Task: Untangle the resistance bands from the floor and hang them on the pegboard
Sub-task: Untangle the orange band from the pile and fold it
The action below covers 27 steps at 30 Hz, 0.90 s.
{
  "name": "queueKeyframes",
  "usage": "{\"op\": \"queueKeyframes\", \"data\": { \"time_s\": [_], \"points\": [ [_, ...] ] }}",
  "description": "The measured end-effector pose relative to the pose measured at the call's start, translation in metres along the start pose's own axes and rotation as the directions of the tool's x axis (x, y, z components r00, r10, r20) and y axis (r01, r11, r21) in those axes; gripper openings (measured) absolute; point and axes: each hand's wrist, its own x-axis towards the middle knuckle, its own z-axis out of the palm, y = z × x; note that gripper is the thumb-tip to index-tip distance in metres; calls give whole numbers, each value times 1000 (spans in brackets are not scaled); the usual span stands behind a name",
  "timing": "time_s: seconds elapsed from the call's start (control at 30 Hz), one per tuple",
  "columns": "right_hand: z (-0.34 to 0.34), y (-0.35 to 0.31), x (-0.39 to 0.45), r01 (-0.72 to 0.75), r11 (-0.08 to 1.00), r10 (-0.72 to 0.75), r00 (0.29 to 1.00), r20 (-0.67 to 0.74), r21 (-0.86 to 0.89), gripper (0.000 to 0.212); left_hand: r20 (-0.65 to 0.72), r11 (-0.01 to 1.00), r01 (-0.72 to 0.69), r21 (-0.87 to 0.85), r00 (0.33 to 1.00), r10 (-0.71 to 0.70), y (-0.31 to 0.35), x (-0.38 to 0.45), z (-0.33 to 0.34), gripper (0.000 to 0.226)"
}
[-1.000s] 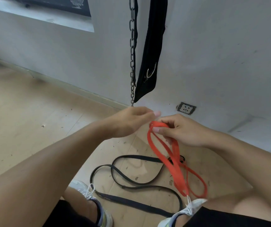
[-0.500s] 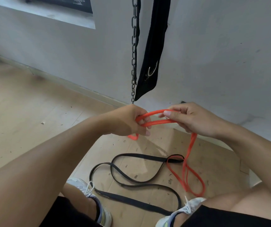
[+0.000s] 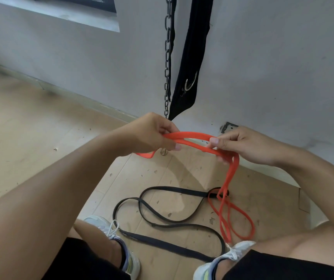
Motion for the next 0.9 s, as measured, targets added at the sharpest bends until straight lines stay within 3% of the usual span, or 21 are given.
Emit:
{"op": "queueKeyframes", "data": {
  "time_s": [0.1,0.23,0.33,0.53,0.63,0.77,0.9],
  "points": [
    [-1,1,0,-39,999,39,999,29,-16,66,50,995,4,-96,999,1,2,-2,-3,16],
    [0,-1,-1,-59,997,60,998,15,-58,46,93,985,22,-171,996,-6,4,-4,-2,19],
    [1,-2,-1,-39,996,41,999,16,-77,35,77,986,26,-166,997,-13,4,-3,0,17],
    [0,-2,-2,-4,998,2,999,49,57,43,35,998,-15,-62,999,17,2,0,1,16],
    [1,0,-1,3,999,-6,998,64,42,45,37,998,-45,-46,998,47,2,-1,2,19],
    [6,0,1,17,998,-15,999,-35,53,34,-33,998,-62,12,998,62,1,1,3,10],
    [13,1,7,71,995,-85,969,-231,-64,28,-35,991,-65,118,997,70,-4,5,6,10]
  ]
}}
